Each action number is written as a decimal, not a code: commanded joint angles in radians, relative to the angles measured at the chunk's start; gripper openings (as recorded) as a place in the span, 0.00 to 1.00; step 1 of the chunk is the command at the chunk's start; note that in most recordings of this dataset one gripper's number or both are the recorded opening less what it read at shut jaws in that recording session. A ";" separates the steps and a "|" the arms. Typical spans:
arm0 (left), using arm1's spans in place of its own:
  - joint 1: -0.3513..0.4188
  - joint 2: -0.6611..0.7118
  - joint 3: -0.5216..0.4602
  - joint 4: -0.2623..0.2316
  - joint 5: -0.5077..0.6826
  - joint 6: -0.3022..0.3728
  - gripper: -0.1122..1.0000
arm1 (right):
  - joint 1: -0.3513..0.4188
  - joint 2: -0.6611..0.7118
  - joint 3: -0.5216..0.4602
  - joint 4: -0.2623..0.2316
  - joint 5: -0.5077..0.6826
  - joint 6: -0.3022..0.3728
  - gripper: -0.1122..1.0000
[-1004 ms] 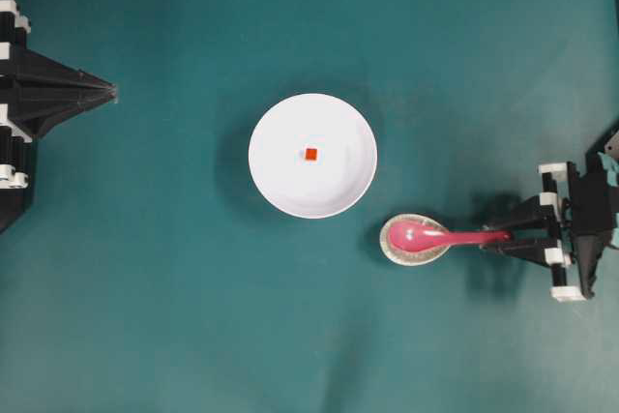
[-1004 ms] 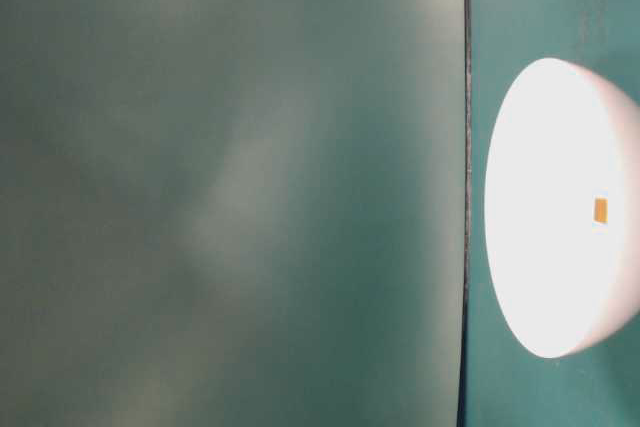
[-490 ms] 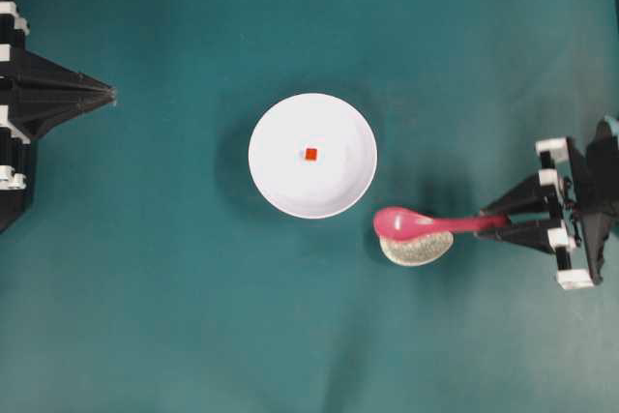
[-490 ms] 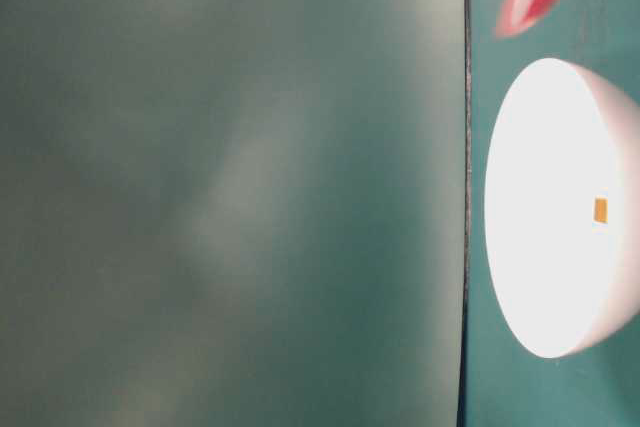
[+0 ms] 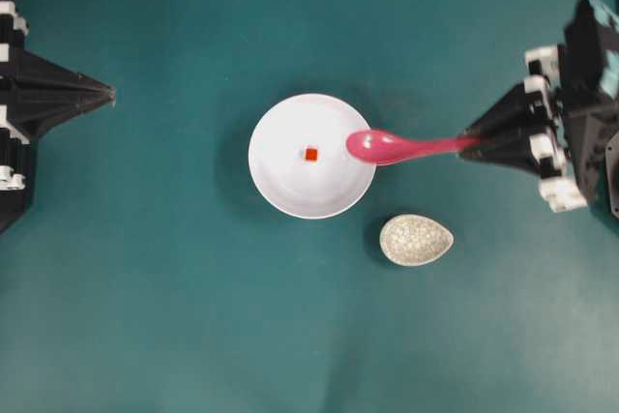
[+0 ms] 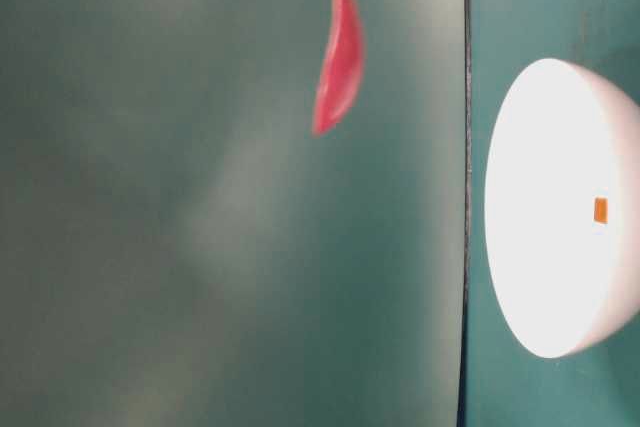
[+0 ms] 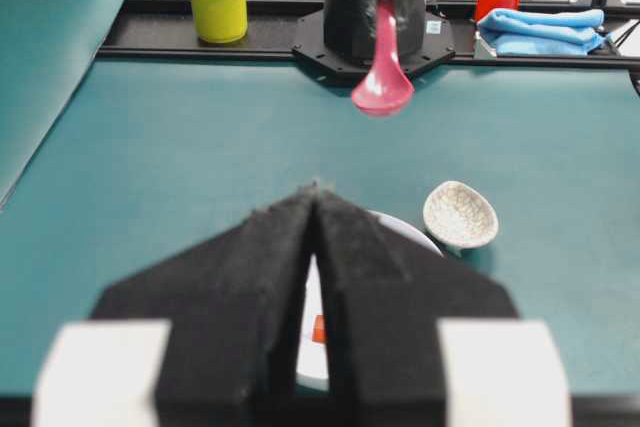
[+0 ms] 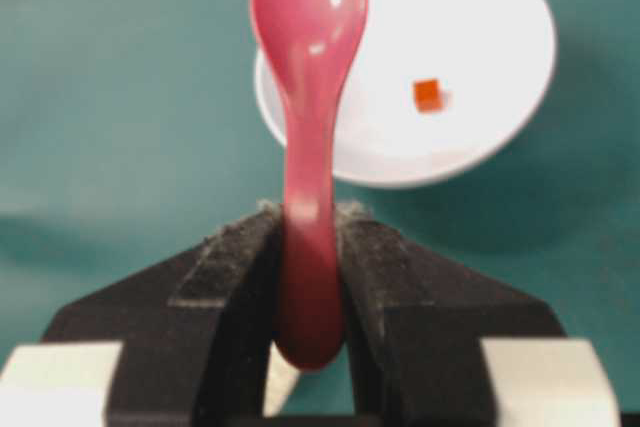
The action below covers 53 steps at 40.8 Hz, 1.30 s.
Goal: Grip the spoon and scoop the red block from the bowl with right arm.
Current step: 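Lift the spoon with the right gripper and carry it over the white bowl, then lower the spoon bowl into the white bowl beside the red cube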
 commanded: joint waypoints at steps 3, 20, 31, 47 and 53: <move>0.003 0.003 -0.021 0.002 -0.003 -0.002 0.10 | -0.098 0.049 -0.179 -0.054 0.207 0.000 0.32; 0.003 -0.002 -0.025 0.002 0.023 -0.002 0.10 | -0.107 0.408 -0.574 -0.176 0.568 0.192 0.32; 0.005 -0.014 -0.025 0.002 0.054 -0.002 0.10 | -0.103 0.548 -0.735 -0.454 0.718 0.485 0.32; 0.003 -0.021 -0.028 0.002 0.078 0.000 0.10 | -0.018 0.621 -0.805 -0.577 0.850 0.627 0.32; 0.005 -0.020 -0.028 0.002 0.080 0.000 0.10 | 0.002 0.657 -0.804 -0.577 0.850 0.629 0.32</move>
